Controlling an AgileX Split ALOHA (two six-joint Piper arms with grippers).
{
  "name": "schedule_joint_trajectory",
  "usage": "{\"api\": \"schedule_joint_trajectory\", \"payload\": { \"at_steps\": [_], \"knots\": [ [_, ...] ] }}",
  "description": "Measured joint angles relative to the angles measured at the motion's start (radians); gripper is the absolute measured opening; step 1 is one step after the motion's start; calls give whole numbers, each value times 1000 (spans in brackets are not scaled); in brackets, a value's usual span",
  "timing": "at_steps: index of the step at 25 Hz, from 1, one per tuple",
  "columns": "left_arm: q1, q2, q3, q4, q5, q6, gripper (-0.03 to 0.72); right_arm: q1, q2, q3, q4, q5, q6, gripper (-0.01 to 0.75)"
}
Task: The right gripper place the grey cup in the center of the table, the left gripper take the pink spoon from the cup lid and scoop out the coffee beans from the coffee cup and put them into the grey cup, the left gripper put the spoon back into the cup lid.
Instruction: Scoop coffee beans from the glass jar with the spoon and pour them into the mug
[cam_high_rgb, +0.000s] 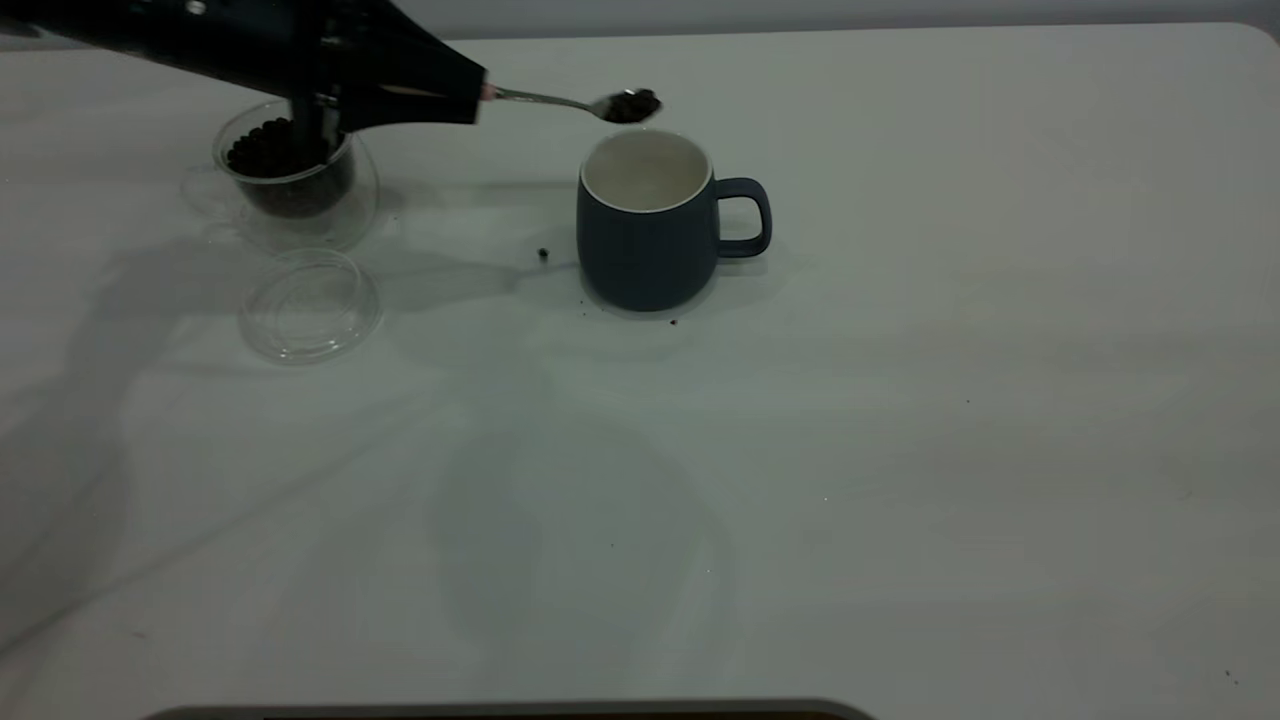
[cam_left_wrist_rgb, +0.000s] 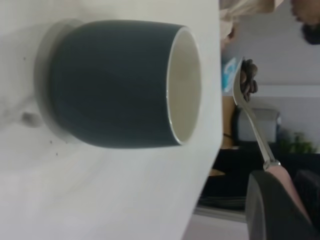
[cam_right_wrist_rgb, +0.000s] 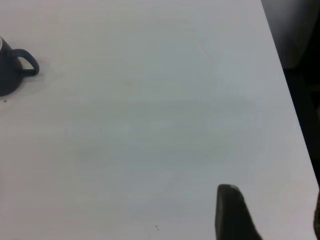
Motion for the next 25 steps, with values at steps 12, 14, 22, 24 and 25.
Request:
{"api": "schedule_joint_trajectory", "payload": {
  "at_steps": [12, 14, 22, 24, 25],
  "knots": [
    [-31, 0, 0, 0, -160, 196, 107, 0, 0, 0, 0, 0, 0, 420],
    [-31, 0, 0, 0, -164, 286, 107, 0, 0, 0, 0, 0, 0, 420],
    [-31, 0, 0, -1, -167, 575, 107, 0, 0, 0, 0, 0, 0, 420],
    [-31, 0, 0, -1, -167, 611, 107, 0, 0, 0, 0, 0, 0, 420],
    [-31, -1, 0, 0, -168, 629, 107, 0, 0, 0, 0, 0, 0, 420]
  ]
}}
